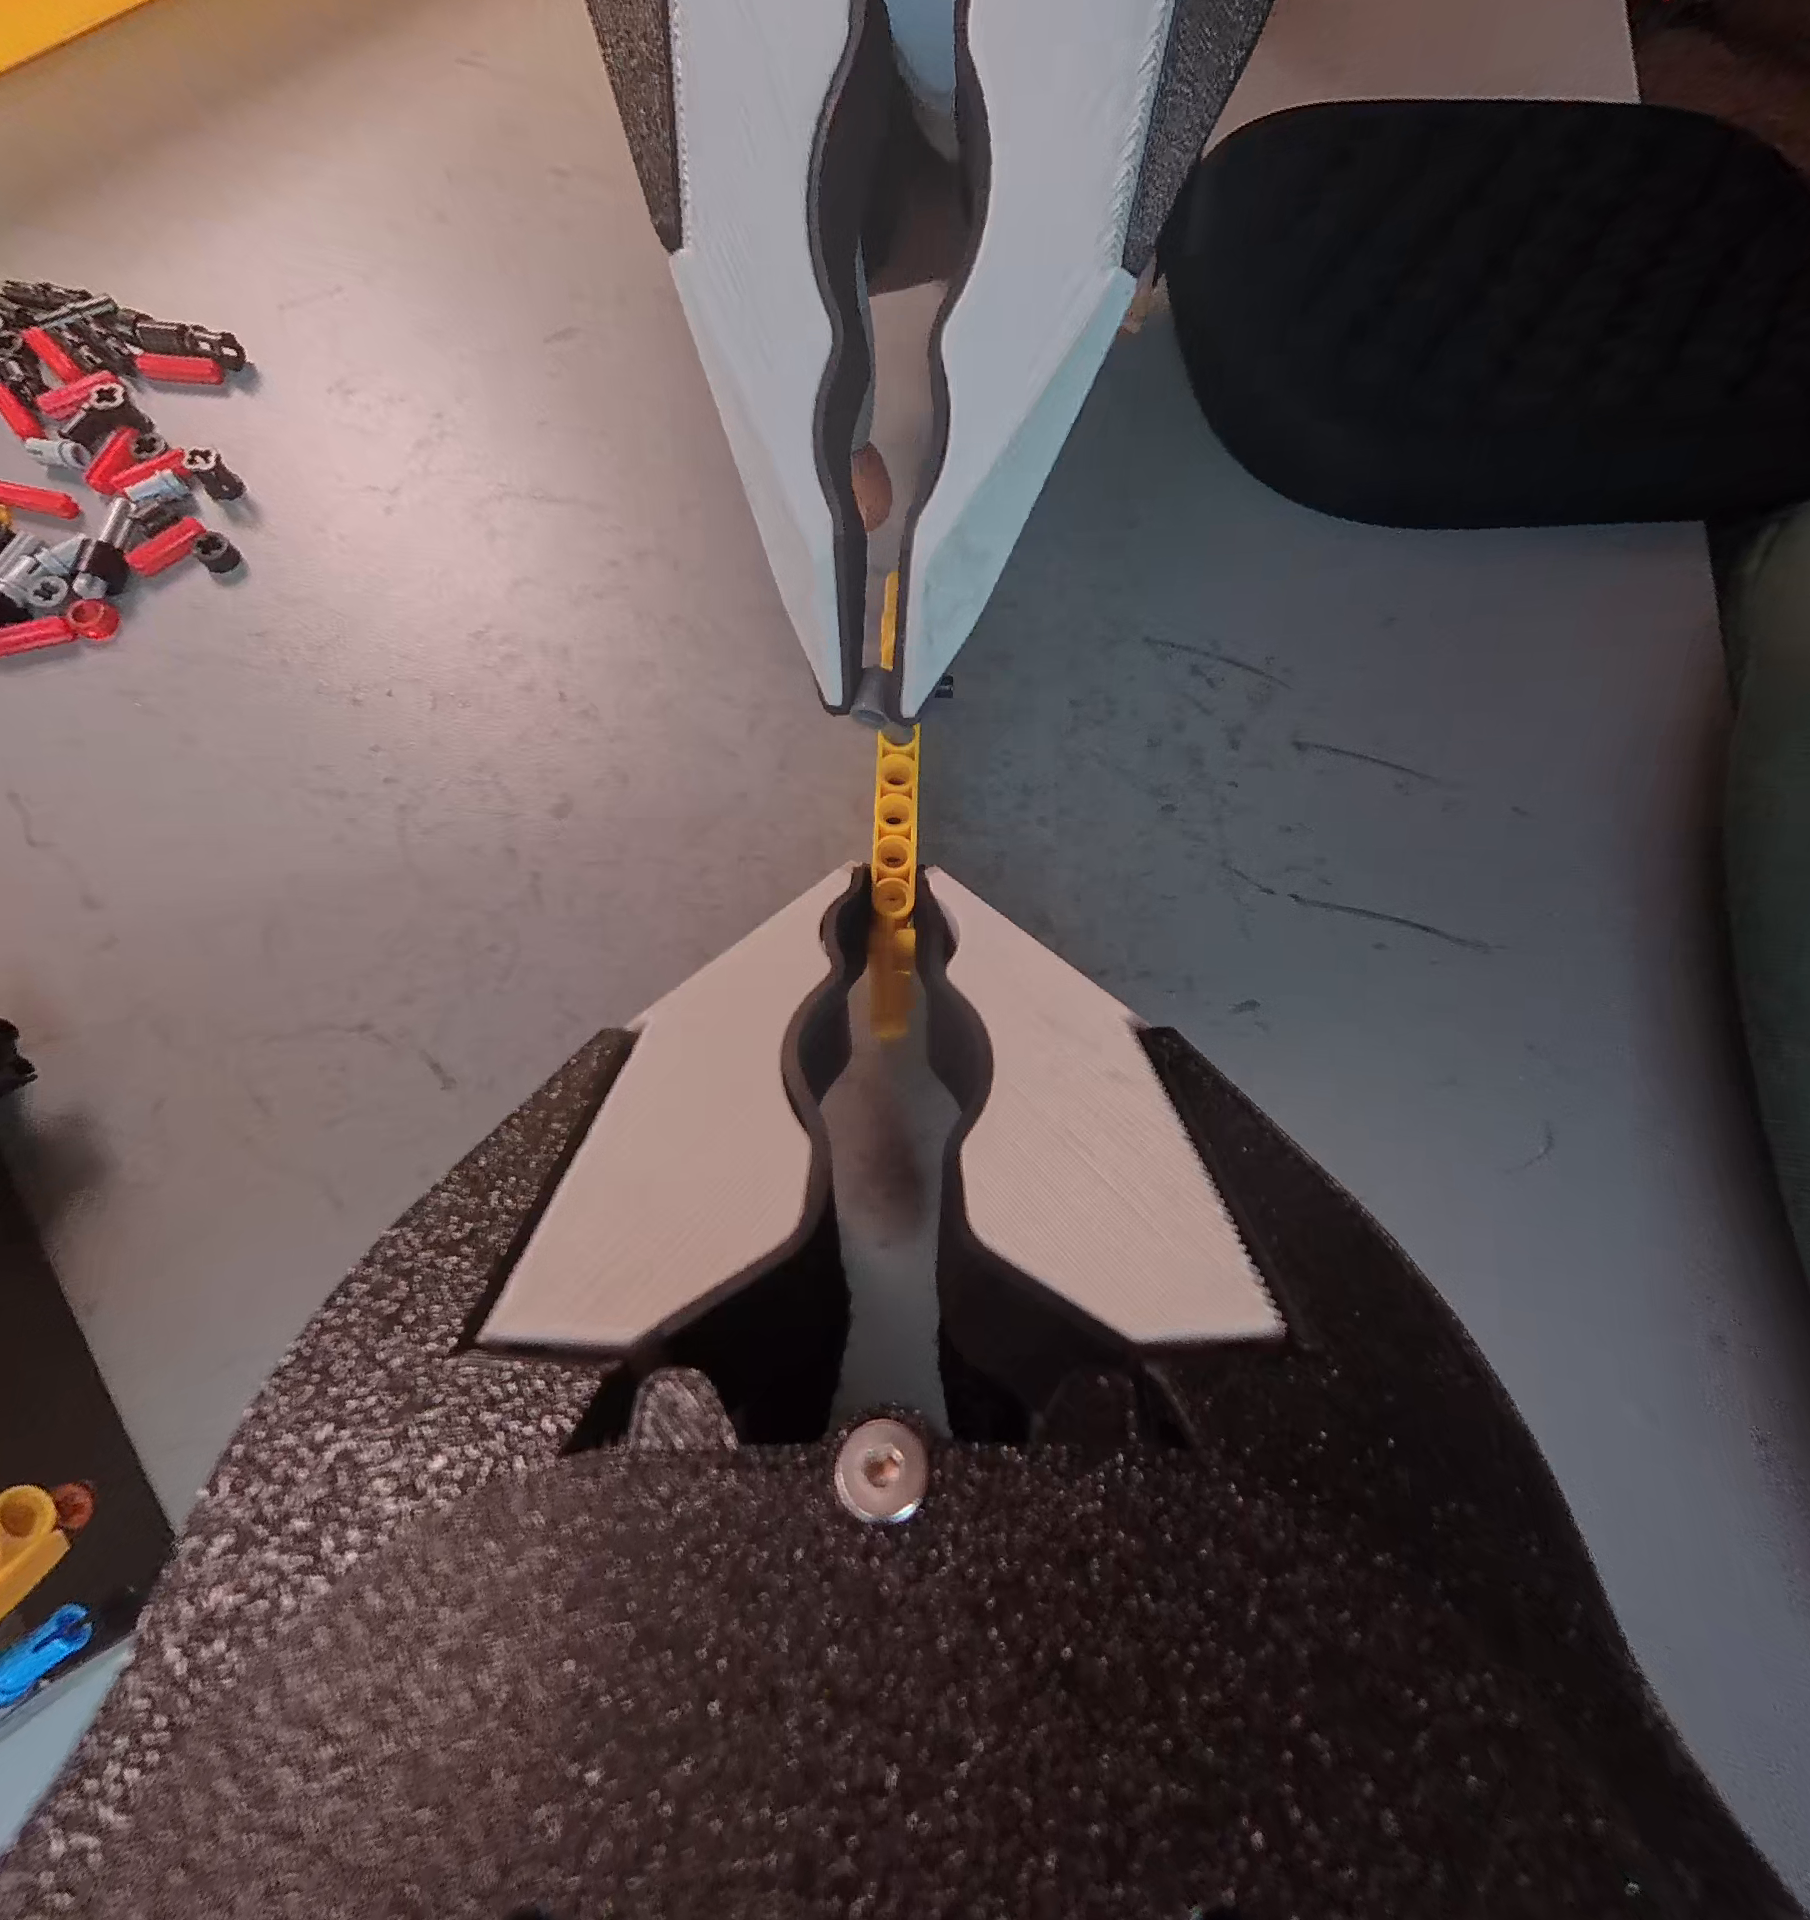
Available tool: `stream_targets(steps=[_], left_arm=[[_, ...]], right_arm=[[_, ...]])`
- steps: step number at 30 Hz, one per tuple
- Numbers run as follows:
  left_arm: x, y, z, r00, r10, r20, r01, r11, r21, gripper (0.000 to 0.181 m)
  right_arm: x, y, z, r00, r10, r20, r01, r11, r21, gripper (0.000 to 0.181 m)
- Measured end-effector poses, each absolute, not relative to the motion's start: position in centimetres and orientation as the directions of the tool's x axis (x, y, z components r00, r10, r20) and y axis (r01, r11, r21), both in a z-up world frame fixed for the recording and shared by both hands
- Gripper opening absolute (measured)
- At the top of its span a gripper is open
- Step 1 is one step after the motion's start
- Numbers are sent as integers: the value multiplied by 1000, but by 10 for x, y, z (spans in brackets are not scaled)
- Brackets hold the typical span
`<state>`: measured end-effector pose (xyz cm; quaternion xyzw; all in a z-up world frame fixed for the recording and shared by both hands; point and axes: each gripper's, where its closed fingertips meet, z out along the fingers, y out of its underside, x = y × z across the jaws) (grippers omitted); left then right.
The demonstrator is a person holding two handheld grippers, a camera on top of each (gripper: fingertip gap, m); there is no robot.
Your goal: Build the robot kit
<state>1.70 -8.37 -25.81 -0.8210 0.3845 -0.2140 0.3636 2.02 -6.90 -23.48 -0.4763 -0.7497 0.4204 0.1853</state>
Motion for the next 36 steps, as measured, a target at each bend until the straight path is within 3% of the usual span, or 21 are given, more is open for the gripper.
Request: stream_targets(steps=[8,17,22,27,36], left_arm=[[17,-84,-258,622,-774,115,-449,-473,-758,7],[16,-83,-258,628,-772,99,-455,-467,-758,6],[14,-83,-258,628,-773,83,-465,-459,-756,6],[14,-83,-258,625,-777,78,-470,-454,-757,6],[14,-83,-259,622,-781,56,-486,-441,-754,6]], right_arm=[[25,-75,-233,-540,841,33,508,357,-784,6],[24,-73,-236,-526,848,69,531,390,-752,6],[21,-71,-236,-497,866,-50,596,299,-745,6],[21,-72,-235,-433,854,-290,706,121,-698,6],[21,-72,-236,-428,846,-319,756,142,-639,6]])
